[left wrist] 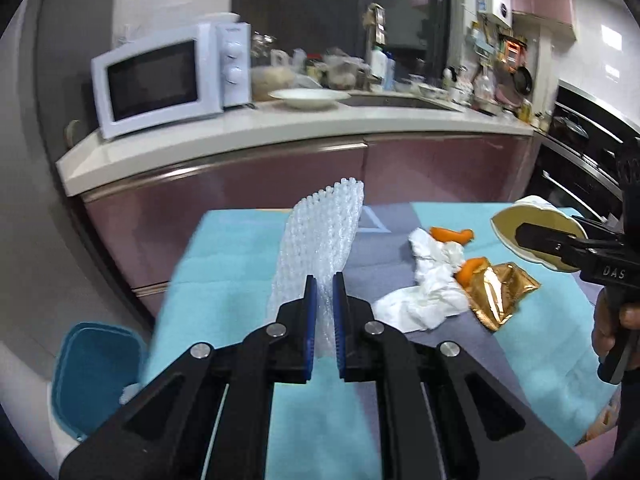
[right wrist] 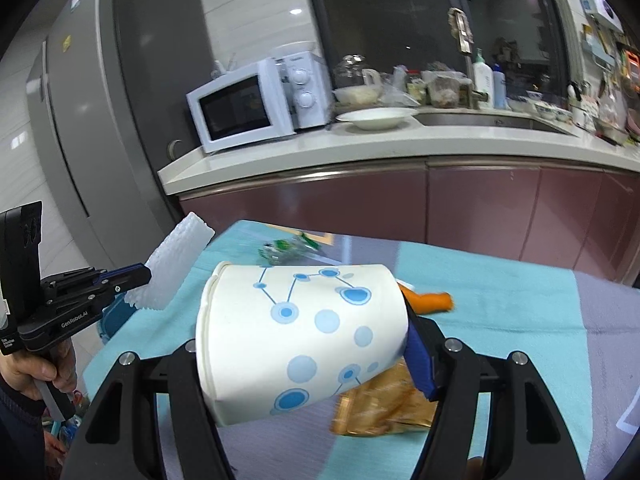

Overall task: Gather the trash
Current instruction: 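Carry the foam net and paper cup with both grippers over the blue bin, then open both grippers to drop the foam net and cup into the bin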

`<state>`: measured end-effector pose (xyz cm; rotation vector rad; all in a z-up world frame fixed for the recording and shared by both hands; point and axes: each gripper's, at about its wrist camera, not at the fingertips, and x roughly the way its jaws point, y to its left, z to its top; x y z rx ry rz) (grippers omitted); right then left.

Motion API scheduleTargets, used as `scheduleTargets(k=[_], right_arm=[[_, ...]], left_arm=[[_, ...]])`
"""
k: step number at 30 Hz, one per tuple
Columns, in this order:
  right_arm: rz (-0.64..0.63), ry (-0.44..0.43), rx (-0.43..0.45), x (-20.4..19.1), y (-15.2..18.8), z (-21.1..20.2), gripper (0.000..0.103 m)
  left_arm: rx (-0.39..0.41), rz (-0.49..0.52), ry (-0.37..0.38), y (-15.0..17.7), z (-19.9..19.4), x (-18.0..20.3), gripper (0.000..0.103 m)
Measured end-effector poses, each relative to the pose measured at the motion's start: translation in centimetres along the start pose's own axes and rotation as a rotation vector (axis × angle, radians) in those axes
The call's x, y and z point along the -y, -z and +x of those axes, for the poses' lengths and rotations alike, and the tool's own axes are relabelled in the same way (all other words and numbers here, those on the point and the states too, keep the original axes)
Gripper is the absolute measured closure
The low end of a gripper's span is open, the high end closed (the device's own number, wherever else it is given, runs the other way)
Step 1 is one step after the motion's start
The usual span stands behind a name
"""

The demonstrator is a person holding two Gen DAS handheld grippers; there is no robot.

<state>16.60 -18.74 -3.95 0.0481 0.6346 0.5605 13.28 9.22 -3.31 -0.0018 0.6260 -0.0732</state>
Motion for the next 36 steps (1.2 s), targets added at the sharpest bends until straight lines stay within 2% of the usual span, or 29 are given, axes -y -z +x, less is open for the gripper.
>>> scheduleTargets(k=[9,18,24,29,36], right_arm=[[-0.104,-0.103,-0.019,-7.2,-1.2,2.7,0.038],[-0.213,-0.241,-0.084,-16.5,-2.6,8.7,0.038],[-0.300,-0.315,-0.142,-23.9,-3.3,13.3,0.038],[-0.377,-0.352,-0.211,-29.5,-3.1,17.5,0.038],[-0.452,-0.360,-0.312,-34.2,-2.1,22.8,0.038]], left_arm=[[0.025,-0.096,-0.145,2.5,-5.0,-8.1,0.095],[0.011,-0.218,-0.276,6.1,-8.1,-17.7,0.095],[-0.020,-0.283,-0.331,8.8,-8.4,-23.2,0.095],[-0.054,-0.326,-0.346,11.0,-7.7,-26.3,0.095],[-0.112,-0.378,-0.353,13.7,-5.3,-29.2,0.095]])
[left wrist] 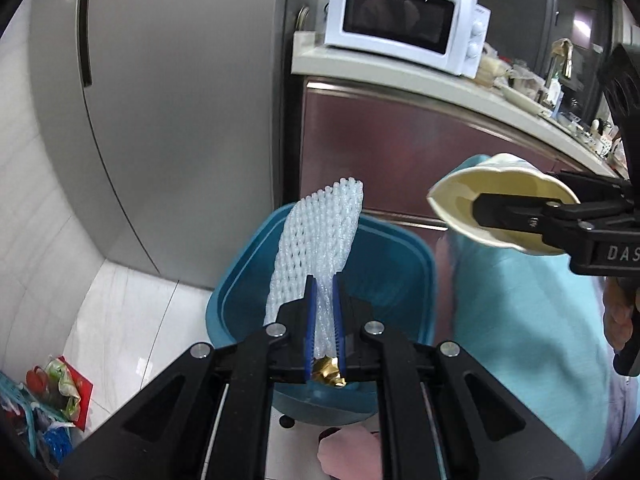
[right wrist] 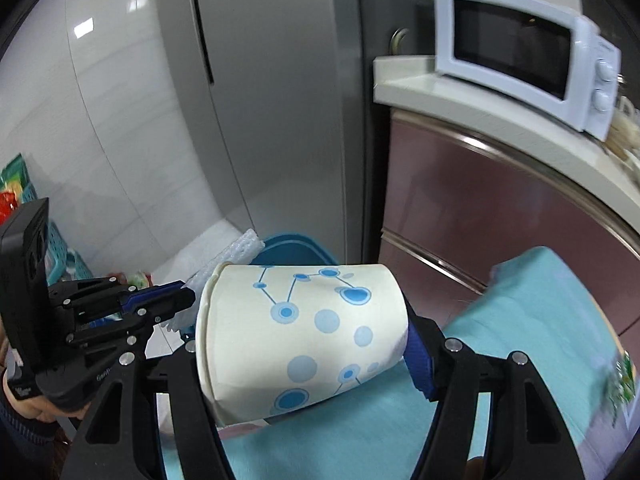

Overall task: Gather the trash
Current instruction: 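Open both grippers to drop the foam net and cup into the bin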

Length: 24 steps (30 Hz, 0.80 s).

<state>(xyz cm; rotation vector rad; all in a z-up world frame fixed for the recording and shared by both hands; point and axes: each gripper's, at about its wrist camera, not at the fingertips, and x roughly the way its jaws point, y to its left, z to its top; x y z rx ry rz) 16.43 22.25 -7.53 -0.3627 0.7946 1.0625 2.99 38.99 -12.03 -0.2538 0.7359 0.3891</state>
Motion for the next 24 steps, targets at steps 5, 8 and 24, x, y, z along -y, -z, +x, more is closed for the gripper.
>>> scheduleTargets(k=[5,8,24], right_arm=[[-0.040,-0.002,-0.087,-1.2,-1.0,3.9,0.038],[-0.058,0.000,-0.122,-1.6,-1.4,5.5,0.038],[-0.061,-0.019,-0.241,-2.1,-0.8,9.9,0.029]], left_arm=[[-0.038,-0.027,0.001,0.7,2.5,-1.3,0.095],[-0.055,-0.041,0.000,1.0,3.6,-1.8,0.095],[-0.080,-0.064,-0.015,1.6,5.7,-1.9,0.058]])
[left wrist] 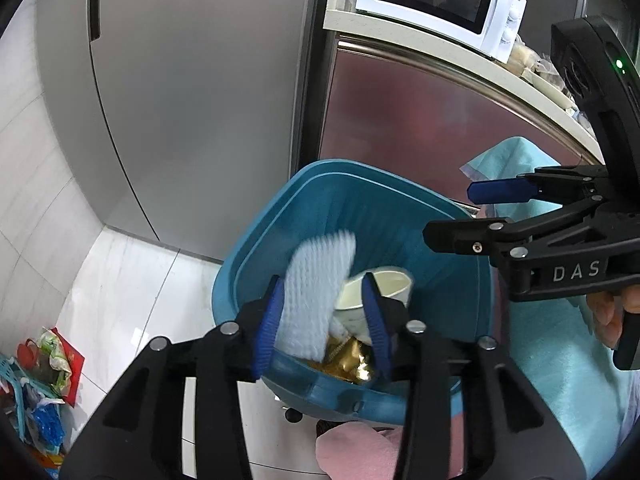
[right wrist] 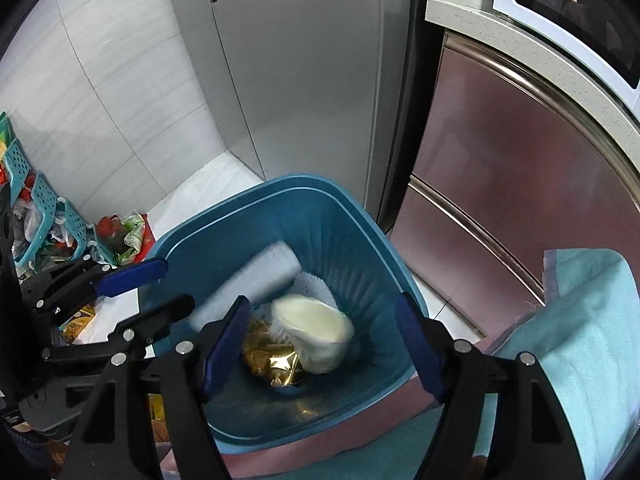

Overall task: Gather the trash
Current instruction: 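Open both grippers to drop the foam net and cup into the bin, then move both grippers back over the table toward the remaining trash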

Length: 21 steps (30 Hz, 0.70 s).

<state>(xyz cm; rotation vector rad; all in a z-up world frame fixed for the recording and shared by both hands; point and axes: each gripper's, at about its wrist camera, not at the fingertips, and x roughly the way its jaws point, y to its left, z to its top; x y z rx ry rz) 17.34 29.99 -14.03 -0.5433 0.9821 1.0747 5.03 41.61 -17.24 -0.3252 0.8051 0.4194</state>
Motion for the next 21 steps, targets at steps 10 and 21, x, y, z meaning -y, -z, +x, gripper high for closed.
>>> scheduleTargets(k=[10,21], right_arm=[[0.101,0.015,0.181,2.7,3.4,-7.2,0.014],[0.214,0.138,0.390,4.7,11.2,-17.0,0.007]], left_arm=[[0.089,0.030,-0.090,-1.1,-3.4,3.0,0.005],[0.109,0.064,-0.198,-2.3,-7.7,7.7,0.005]])
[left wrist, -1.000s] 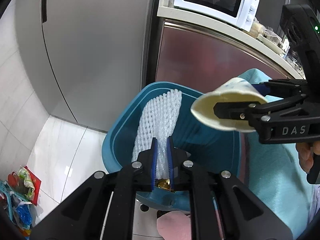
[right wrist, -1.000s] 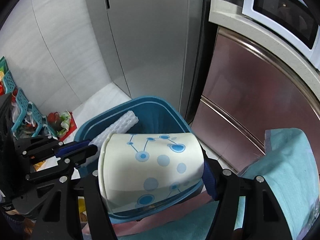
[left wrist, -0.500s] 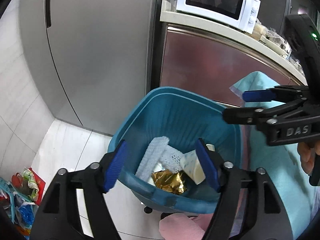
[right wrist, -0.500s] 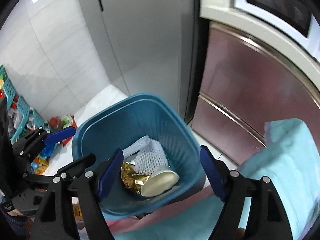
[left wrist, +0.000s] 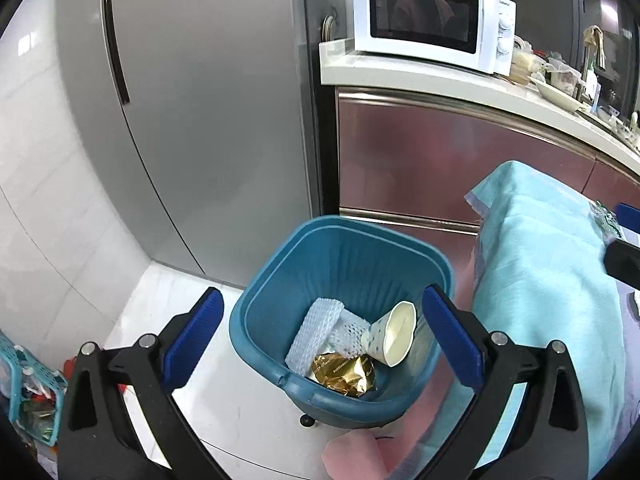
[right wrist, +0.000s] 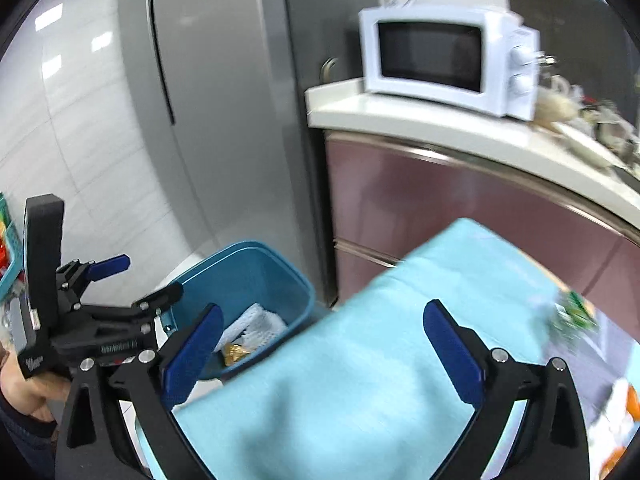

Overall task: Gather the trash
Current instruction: 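Move both grippers back over the table toward the remaining trash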

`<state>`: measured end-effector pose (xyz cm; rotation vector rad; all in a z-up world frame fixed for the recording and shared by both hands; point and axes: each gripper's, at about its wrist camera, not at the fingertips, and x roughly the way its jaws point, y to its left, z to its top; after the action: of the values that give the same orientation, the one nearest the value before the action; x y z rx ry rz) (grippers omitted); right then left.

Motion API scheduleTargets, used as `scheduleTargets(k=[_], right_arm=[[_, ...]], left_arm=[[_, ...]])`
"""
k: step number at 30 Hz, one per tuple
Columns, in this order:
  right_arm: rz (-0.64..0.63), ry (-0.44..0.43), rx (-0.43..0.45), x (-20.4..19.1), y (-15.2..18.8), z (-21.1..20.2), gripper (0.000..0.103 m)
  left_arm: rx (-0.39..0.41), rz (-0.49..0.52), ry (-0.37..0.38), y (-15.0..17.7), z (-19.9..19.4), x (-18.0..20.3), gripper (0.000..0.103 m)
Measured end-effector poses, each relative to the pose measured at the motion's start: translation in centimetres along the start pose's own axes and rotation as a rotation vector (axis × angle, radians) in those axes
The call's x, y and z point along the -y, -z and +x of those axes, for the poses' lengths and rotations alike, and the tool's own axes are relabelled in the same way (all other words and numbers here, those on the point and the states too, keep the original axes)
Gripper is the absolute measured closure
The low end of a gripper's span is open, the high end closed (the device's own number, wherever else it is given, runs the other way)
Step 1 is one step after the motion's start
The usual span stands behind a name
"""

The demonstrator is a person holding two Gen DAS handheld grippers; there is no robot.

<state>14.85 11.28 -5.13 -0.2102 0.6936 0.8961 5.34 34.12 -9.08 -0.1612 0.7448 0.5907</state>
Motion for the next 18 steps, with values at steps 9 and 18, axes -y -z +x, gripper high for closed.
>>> scheduleTargets(k=[9,18], right_arm=[[0.074,0.097,0.108,5.2,4.0,-8.9,0.007],[0.161,0.210,0.159,11.0,8.9,-16.3,0.007]], left_arm=[[0.073,0.102,0.048,-0.8,-4.9,7.8,0.005],[0.114,0.234,0.151,-0.1,-8.7,18.4,0.005]])
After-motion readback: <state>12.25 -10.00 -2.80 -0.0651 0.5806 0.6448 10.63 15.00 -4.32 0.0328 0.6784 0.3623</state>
